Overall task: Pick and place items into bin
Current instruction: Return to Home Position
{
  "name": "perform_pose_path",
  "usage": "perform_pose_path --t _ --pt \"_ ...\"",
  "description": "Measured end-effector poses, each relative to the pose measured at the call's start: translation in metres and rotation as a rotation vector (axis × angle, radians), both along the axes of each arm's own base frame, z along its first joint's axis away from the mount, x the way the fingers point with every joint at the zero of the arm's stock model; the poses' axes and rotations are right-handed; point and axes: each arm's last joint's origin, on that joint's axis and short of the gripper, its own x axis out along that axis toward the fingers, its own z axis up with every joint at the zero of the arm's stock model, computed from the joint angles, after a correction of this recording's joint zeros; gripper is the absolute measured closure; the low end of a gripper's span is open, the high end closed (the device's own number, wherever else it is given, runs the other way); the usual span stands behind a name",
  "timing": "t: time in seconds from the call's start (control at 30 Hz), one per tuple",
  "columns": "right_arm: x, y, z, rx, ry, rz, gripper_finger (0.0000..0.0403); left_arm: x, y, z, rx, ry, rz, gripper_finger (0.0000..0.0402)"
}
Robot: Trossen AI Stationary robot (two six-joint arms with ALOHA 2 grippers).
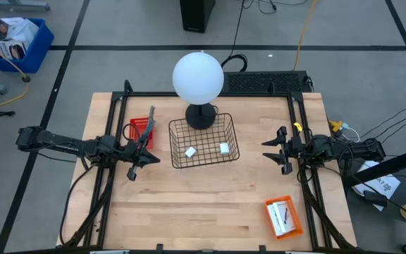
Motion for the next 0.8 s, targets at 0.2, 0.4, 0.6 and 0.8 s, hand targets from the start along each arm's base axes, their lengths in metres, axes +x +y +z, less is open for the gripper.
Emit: perform_pose_path --t 0.2,0.4,0.6,0.8 --pt "0.0 0.0 0.0 0.0 0.0 0.0 0.0224 0.0 0.0 0.0 0.0 0.0 0.0 0.0394" --pt "0.0 0.0 0.0 0.0 0.0 0.0 0.022 0.0 0.0 -0.0001 0.0 0.0 0.0 0.0394" --pt "0.0 0.0 0.0 0.0 0.0 0.0 0.0224 0.0 0.0 0.0 0.0 0.0 0.0 0.0394" --pt "0.0 0.0 0.0 0.0 0.0 0.0 0.0226 0.0 0.0 -0.0001 0.0 0.001 0.0 0.0394"
